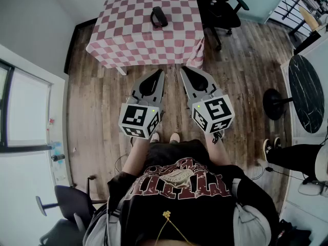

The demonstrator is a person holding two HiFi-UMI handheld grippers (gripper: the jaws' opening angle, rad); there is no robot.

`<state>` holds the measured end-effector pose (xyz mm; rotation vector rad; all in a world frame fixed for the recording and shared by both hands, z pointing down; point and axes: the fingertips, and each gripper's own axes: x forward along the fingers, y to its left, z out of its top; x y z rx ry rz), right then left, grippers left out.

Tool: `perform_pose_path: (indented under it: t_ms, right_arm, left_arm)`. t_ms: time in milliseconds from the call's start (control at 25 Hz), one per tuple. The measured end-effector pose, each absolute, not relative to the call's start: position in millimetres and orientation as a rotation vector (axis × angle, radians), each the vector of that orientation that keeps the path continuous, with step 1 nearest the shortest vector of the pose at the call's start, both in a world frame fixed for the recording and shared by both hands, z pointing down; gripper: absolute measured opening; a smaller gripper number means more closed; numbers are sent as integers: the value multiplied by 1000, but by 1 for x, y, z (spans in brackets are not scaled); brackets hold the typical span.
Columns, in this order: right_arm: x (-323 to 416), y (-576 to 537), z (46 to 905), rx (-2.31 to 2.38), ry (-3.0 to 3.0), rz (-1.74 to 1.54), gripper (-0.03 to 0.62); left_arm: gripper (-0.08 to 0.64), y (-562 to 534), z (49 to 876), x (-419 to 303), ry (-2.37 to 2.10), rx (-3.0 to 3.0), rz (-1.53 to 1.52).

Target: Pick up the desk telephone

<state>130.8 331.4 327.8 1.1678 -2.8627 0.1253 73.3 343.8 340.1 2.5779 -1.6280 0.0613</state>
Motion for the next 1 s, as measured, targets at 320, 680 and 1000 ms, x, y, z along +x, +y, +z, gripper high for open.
perform_pose_path:
  t_ms: [320, 680, 1000]
  right_arm:
    - [140, 322, 329, 1172, -2895, 149, 18]
    - [127, 298, 342, 1124, -2864, 160, 18]
    - [108, 243, 341, 1171, -2852, 184, 18]
  left_arm:
    - [3, 336, 335, 85, -1626, 2586, 56]
    - [3, 312, 355, 73, -1609, 2537, 88]
    - [3, 250, 360, 51, -1564, 2566, 101]
